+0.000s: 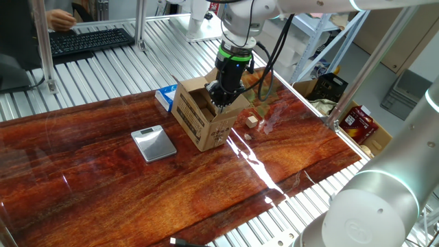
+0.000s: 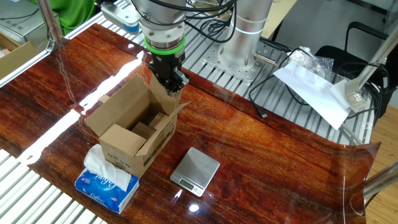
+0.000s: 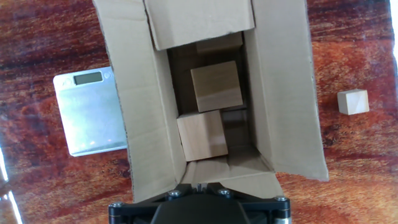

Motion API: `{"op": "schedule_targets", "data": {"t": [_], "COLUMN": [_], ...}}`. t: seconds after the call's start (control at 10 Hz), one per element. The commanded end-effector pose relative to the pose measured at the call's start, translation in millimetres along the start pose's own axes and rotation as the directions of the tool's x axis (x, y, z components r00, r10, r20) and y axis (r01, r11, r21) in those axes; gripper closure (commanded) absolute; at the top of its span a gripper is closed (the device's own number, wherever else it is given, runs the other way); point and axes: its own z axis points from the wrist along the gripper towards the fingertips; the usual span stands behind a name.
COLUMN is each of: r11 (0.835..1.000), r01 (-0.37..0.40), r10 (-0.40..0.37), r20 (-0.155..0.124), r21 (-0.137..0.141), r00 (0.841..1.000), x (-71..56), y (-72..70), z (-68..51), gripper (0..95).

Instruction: Open a box

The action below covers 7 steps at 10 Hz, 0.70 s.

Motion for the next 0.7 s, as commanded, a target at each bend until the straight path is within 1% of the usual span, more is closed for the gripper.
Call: {"op": "schedule_targets", "data": {"t": [0.1, 0.4, 0.5, 0.6, 0.7], "r11": [1.0, 1.0, 1.0, 1.0, 1.0], "r01": [0.008, 0.024, 0.026, 0.025, 0.025], "r10": [-0.008, -0.024, -0.026, -0.025, -0.025], "r20": [-0.002, 0.001, 0.012, 0.032, 0.039], "r21": [-0.001, -0.002, -0.001, 0.003, 0.002], "r00": [1.0, 1.0, 1.0, 0.999, 0.999], "x": [-0.4, -0.4, -0.4, -0.4, -0.4], "y": [0.0, 0.0, 0.0, 0.0, 0.0], "z": [0.0, 0.0, 0.0, 0.0, 0.0], "gripper": [95.0, 95.0, 95.0, 95.0, 95.0]}}
